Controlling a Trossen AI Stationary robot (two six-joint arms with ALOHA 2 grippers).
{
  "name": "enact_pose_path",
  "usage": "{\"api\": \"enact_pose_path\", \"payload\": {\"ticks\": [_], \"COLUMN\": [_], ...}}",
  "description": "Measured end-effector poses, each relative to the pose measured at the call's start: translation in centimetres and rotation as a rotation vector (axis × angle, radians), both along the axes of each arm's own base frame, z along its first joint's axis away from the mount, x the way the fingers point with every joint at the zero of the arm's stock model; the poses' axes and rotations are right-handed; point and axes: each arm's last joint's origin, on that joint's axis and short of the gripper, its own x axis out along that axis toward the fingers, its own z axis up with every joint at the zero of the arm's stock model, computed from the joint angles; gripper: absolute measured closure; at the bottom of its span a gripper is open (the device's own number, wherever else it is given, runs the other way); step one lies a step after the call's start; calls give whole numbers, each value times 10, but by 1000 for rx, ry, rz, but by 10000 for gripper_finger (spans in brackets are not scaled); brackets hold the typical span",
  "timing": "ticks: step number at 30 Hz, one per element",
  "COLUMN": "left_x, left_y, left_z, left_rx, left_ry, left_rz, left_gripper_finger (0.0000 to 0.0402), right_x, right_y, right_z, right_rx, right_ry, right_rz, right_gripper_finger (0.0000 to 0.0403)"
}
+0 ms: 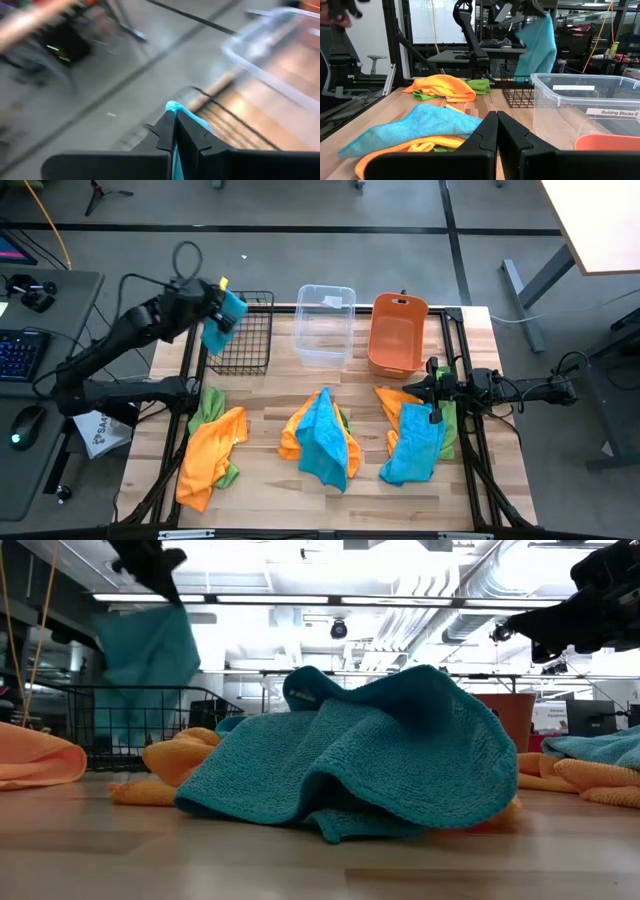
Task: Sort microfiber towel by color & place in baskets
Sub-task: Put the left blue towel into the wire basket
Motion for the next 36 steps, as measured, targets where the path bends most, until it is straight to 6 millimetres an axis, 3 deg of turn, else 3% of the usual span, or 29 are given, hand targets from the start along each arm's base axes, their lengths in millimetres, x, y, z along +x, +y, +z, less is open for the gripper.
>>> {"api": "enact_pose_path", "payload": {"ticks": [6,10,19,23,30,36], "left_x": [19,20,10,6,2,6], "left_y": [6,9,21,23,20,10], "left_z": [-47,-61,-60,-60,-37,-7], "left_rx": [-194,-212,-184,-241,-284,-442], "left_ry": [-2,108,180,151,53,-218], "left_rz": [-102,-107,-109,-114,-69,-181], "left_gripper_finger": [401,401,388,346,254,195], "right_x": [0,0,0,0,0,0], "right_y": [0,0,0,0,0,0], "right_z": [0,0,0,0,0,0], "right_rx": [1,0,0,0,1,0], "right_ry": [0,0,0,0,0,0], "right_rz": [0,0,0,0,0,0], "right_gripper_finger": [402,402,402,402,402,402]}}
